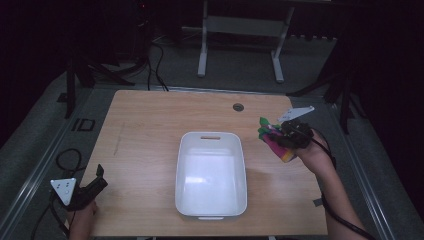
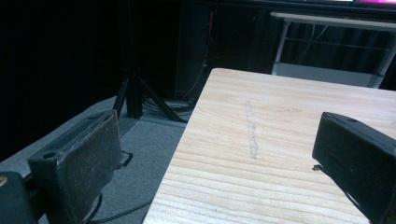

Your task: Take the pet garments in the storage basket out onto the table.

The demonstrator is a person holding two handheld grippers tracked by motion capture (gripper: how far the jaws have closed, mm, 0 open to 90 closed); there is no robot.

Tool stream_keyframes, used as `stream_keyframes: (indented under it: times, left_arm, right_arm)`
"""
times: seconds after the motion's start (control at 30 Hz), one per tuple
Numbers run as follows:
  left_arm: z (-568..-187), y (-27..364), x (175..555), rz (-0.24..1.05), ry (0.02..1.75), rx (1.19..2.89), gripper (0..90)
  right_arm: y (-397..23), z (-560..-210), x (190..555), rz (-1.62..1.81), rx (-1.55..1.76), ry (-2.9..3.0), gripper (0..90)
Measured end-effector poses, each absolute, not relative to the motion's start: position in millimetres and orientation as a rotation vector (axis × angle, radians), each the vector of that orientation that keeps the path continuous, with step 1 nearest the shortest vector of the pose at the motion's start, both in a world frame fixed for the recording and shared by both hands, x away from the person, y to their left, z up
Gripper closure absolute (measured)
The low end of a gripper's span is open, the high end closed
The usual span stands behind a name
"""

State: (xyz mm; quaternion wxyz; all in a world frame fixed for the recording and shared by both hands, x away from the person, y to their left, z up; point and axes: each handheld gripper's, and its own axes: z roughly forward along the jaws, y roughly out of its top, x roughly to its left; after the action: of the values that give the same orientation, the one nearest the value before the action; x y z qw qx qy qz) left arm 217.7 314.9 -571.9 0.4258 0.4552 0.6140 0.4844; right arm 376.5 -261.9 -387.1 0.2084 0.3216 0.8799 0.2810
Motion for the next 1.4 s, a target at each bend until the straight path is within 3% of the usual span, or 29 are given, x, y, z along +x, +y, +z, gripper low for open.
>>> stream_keyframes:
  times: [0.67, 1.1, 1.17, 1.4]
  left_arm:
    - [-571.9, 314.4, 217.9, 1.214, 1.521, 1.152, 1.9]
    - [-572.0, 314.1, 217.9, 1.216, 1.52, 1.154, 1.8]
    - [-571.9, 314.0, 217.9, 1.217, 1.521, 1.154, 1.9]
    - [-571.9, 314.4, 218.0, 1.211, 1.521, 1.152, 1.8]
  right_arm:
    - [-253.8, -474.1, 416.5, 0.662, 1.031, 2.454, 70.1]
    - [-247.6, -528.1, 418.9, 0.576, 1.061, 2.5, 68.5]
    - [-246.4, -528.5, 417.4, 0.583, 1.07, 2.498, 65.5]
    - [-248.4, -514.6, 414.7, 0.615, 1.09, 2.53, 39.8]
